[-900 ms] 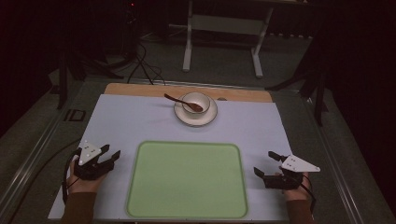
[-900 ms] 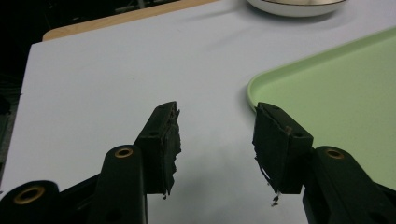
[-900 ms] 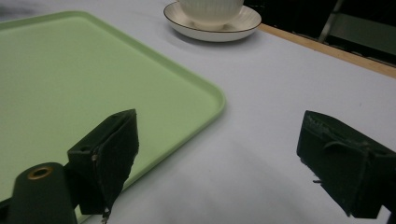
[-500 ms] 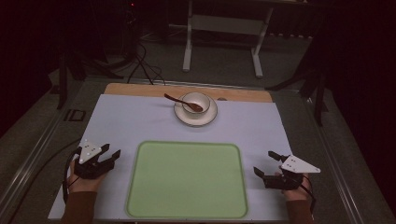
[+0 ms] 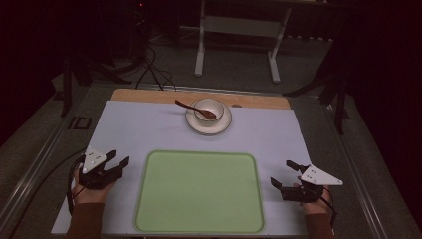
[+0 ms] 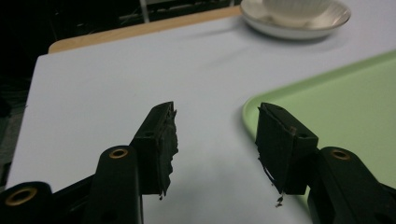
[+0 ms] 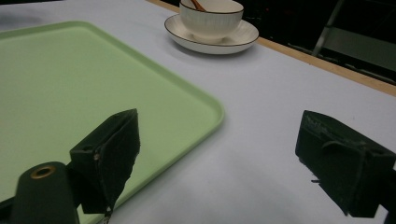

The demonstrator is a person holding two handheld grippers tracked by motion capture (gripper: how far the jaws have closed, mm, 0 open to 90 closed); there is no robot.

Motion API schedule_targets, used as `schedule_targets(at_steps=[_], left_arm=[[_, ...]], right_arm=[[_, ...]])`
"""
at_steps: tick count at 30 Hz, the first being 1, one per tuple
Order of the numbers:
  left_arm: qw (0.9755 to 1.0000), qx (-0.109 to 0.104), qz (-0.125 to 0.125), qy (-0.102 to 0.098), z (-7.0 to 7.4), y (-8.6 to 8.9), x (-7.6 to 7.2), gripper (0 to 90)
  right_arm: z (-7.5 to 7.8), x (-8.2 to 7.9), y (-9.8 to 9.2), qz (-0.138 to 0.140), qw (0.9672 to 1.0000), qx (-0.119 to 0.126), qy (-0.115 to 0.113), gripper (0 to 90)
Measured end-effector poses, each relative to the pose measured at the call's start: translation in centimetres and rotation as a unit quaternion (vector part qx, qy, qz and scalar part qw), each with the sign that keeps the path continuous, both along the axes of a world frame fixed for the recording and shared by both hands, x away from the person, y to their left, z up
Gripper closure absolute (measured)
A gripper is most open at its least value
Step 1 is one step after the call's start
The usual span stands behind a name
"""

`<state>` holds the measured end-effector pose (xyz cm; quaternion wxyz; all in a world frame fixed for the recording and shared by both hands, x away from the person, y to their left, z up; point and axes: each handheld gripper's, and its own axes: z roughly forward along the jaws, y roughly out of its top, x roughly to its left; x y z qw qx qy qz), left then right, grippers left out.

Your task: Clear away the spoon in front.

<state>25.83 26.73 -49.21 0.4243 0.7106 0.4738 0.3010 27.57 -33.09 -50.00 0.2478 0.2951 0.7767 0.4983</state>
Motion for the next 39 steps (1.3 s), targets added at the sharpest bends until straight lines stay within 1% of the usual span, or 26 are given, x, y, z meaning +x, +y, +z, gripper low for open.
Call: schedule_targets(at_steps=[3,6,12,13,14,15,17,22,25,26,30,31,33,36,39], left_arm=[[0.9999,-0.008,-0.006,-0.003,0.5,-0.3,0.2,46.8],[0.9999,-0.009,-0.011,-0.005,1.1,-0.5,0.4,46.9],[0.9993,-0.024,-0.019,-0.019,2.9,-0.7,1.1,46.7],[0.9993,-0.022,-0.021,-0.021,3.2,-0.7,1.4,46.6],[0.9993,-0.022,-0.021,-0.021,3.2,-0.7,1.4,46.5],[0.9992,-0.024,-0.021,-0.026,3.7,-0.9,1.8,46.5],[0.9990,-0.027,-0.019,-0.032,4.2,-1.0,2.1,46.6],[0.9986,-0.028,-0.025,-0.037,5.3,-1.4,3.1,46.5],[0.9984,-0.028,-0.029,-0.040,5.6,-1.6,3.4,46.5],[0.9982,-0.027,-0.032,-0.043,6.1,-1.8,4.0,46.4],[0.9980,-0.029,-0.038,-0.041,6.7,-2.1,4.8,45.7],[0.9980,-0.029,-0.038,-0.041,6.7,-2.1,4.8,45.6],[0.9976,-0.032,-0.042,-0.044,7.1,-2.3,5.4,45.4],[0.9975,-0.030,-0.044,-0.045,7.2,-2.5,5.8,45.3],[0.9976,-0.028,-0.048,-0.042,7.5,-2.8,6.6,44.6]], right_arm=[[0.1,-0.1,0.0,-0.001,1.0000,0.001,-0.002,13.6],[0.1,-0.1,0.0,-0.002,1.0000,0.002,0.000,13.6],[0.1,-0.1,0.0,-0.001,1.0000,0.002,-0.002,13.6],[0.1,-0.1,0.0,-0.001,1.0000,0.001,-0.002,13.6],[0.1,-0.1,0.0,-0.001,1.0000,0.001,-0.002,13.6],[0.1,-0.1,0.0,-0.002,1.0000,0.002,-0.002,13.6],[0.1,-0.1,-0.1,-0.002,1.0000,0.002,-0.003,13.6],[0.1,-0.1,-0.1,-0.002,1.0000,0.002,-0.003,13.6],[0.2,-0.1,-0.1,-0.002,1.0000,0.002,-0.004,13.6],[0.2,-0.1,-0.1,-0.002,1.0000,0.002,-0.004,13.6],[0.2,-0.1,-0.1,-0.004,1.0000,0.004,-0.004,13.6],[0.2,-0.1,-0.1,-0.004,1.0000,0.004,-0.004,13.6],[0.2,-0.1,-0.1,-0.003,1.0000,0.004,-0.004,13.7],[0.2,-0.2,-0.1,-0.004,1.0000,0.004,-0.004,13.6],[0.2,-0.2,-0.1,-0.004,1.0000,0.005,-0.005,13.6]])
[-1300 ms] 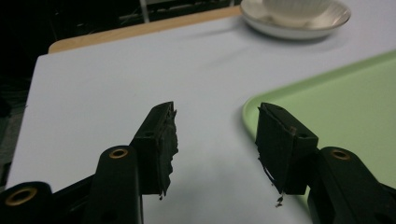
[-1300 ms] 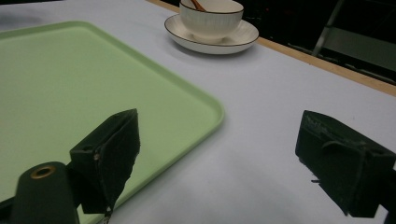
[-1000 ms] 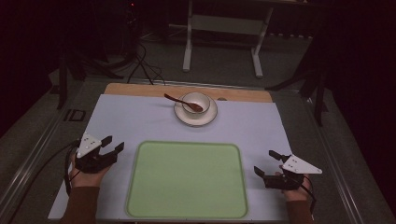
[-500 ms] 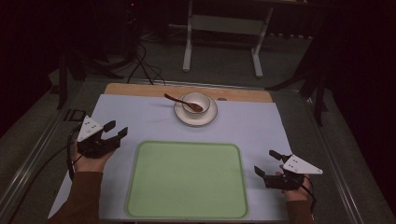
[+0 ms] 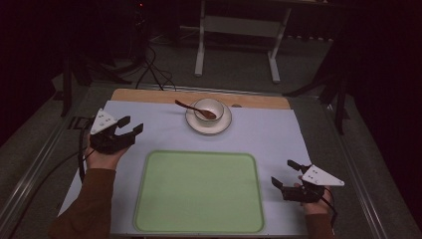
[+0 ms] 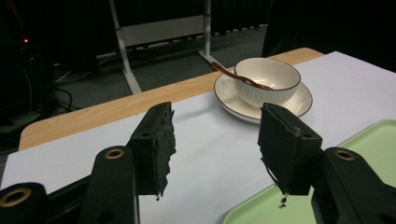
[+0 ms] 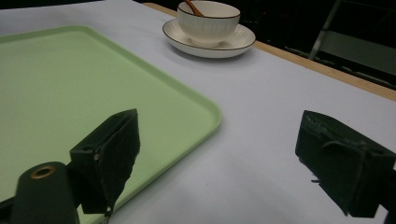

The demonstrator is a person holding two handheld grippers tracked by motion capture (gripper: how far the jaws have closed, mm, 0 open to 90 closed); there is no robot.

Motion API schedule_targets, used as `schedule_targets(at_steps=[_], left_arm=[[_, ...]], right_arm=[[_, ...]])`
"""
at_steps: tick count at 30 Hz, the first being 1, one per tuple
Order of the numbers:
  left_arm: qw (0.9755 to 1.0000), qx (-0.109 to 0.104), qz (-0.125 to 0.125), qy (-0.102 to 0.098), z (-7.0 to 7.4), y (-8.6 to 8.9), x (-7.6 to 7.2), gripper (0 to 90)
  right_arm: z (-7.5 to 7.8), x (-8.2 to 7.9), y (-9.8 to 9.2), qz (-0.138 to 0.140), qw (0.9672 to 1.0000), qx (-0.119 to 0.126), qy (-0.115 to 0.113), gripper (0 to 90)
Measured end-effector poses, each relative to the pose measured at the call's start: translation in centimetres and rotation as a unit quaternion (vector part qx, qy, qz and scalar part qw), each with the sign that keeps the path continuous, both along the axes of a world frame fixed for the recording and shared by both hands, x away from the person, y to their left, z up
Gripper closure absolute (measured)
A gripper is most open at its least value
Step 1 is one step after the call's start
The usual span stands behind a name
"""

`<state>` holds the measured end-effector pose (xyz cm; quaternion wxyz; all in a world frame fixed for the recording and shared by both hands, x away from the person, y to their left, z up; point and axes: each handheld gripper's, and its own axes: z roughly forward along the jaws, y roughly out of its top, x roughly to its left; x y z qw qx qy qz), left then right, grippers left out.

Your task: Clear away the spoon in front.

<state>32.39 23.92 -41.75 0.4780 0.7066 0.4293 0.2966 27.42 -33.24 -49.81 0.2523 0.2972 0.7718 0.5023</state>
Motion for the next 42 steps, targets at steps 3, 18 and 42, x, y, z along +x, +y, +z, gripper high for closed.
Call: schedule_targets(at_steps=[3,18,42], left_arm=[[1.0000,-0.001,-0.002,0.001,0.0,-0.2,0.4,44.1],[0.9998,-0.009,0.006,0.017,0.2,-0.9,3.1,40.6],[0.9992,-0.016,0.014,0.033,0.0,-2.7,6.5,35.7]], right_arm=[[0.0,0.0,0.0,0.000,1.0000,0.000,0.000,13.7],[0.0,0.0,0.0,0.001,1.0000,0.001,0.000,13.6],[0.0,0.0,0.0,0.001,1.0000,0.000,0.000,13.6]])
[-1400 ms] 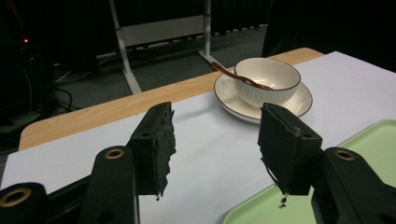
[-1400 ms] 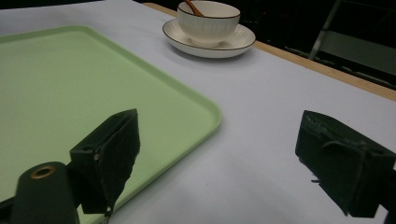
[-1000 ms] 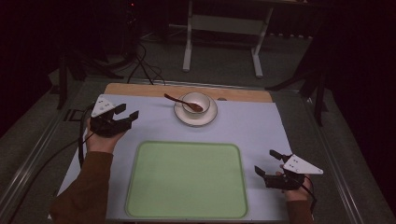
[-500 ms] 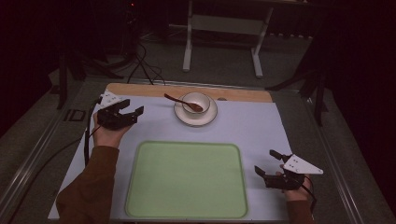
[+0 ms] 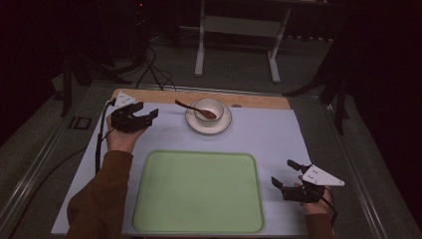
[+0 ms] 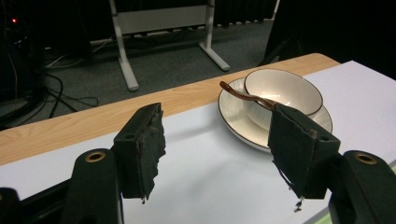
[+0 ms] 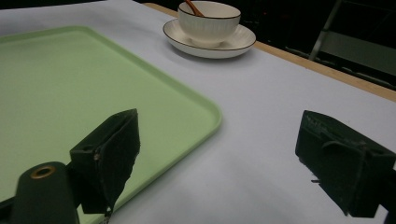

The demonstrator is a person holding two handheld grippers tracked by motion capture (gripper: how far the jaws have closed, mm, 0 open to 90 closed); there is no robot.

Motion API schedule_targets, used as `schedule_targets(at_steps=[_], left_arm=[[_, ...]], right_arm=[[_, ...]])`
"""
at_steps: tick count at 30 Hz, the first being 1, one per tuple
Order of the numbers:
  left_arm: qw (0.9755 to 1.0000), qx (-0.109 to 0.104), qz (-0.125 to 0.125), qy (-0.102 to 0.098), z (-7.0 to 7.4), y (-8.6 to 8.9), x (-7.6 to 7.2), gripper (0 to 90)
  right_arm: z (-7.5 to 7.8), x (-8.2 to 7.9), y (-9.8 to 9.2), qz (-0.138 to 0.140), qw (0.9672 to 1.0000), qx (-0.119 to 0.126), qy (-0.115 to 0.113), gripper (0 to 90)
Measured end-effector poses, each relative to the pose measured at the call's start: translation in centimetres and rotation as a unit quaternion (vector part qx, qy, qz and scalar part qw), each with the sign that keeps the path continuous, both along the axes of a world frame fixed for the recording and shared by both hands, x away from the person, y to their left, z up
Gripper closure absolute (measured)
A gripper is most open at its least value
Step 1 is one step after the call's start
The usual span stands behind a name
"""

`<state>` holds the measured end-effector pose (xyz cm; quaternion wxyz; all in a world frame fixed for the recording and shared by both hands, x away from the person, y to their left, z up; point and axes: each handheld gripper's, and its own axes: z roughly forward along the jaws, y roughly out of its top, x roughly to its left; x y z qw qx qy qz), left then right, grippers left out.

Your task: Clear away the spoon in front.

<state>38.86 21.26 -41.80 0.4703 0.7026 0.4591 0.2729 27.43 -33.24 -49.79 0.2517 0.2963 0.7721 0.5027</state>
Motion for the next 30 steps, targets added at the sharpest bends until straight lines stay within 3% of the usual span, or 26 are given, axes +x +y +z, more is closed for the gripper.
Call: schedule_targets(at_steps=[11,18,30], left_arm=[[0.9999,-0.015,-0.002,-0.001,-0.2,-1.9,1.9,35.2],[1.0000,-0.002,-0.005,0.003,-0.6,-3.2,3.6,35.2],[0.9998,-0.008,0.000,0.017,-1.4,-3.6,5.6,37.3]], right_arm=[[0.0,0.0,0.0,0.001,1.0000,-0.001,-0.001,13.6],[0.0,0.0,0.0,0.002,1.0000,-0.001,0.000,13.7],[0.0,0.0,0.0,0.002,1.0000,0.000,-0.001,13.7]])
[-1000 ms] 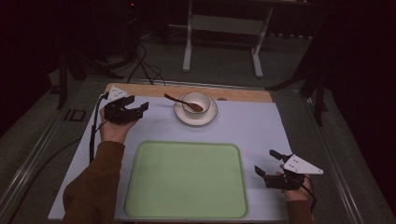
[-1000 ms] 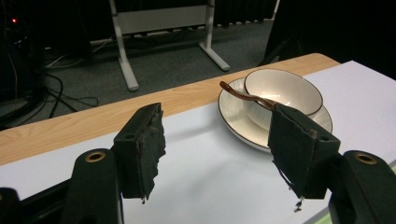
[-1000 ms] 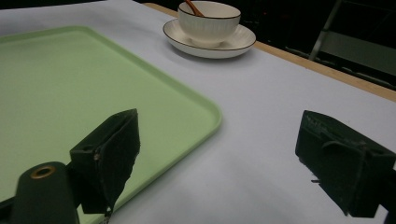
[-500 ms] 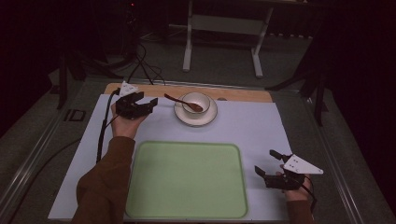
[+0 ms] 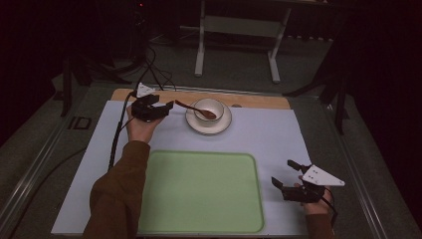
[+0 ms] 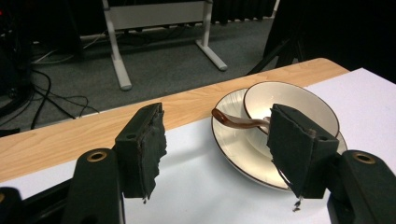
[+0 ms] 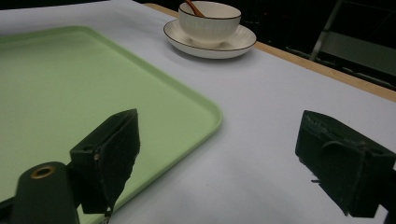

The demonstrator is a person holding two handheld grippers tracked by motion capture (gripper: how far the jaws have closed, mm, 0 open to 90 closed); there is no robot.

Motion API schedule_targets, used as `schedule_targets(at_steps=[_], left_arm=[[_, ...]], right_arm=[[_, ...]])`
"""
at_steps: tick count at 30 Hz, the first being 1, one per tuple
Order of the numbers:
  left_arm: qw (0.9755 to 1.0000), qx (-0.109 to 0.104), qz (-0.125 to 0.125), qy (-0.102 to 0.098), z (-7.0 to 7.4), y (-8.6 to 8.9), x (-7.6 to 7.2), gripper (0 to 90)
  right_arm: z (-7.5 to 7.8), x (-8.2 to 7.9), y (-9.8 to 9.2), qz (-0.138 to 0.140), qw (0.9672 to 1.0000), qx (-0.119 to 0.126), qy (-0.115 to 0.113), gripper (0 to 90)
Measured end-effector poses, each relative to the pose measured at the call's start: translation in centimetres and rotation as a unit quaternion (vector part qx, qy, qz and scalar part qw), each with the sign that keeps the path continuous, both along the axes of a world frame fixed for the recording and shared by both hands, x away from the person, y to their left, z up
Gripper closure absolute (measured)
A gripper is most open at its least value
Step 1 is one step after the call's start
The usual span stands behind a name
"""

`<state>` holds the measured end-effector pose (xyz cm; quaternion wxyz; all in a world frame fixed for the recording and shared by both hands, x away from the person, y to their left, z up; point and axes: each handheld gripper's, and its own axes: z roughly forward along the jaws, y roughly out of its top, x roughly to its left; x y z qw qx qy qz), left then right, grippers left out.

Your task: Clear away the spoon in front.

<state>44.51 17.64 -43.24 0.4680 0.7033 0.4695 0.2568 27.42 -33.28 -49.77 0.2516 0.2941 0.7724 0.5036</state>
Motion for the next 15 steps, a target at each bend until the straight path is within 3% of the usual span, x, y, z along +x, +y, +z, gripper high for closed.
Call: schedule_targets(at_steps=[8,13,15], left_arm=[[0.9998,0.003,-0.003,0.020,-1.0,-0.8,1.9,41.3],[0.9989,-0.024,-0.005,0.040,-2.0,-1.0,2.9,45.2],[0.9984,-0.024,-0.009,0.051,-2.6,-1.6,3.5,46.8]], right_arm=[[0.0,0.0,0.0,0.000,1.0000,-0.002,0.002,13.7],[-0.1,0.0,0.0,-0.001,1.0000,-0.005,0.001,13.7],[-0.1,0.0,0.1,0.000,1.0000,-0.008,0.001,13.7]])
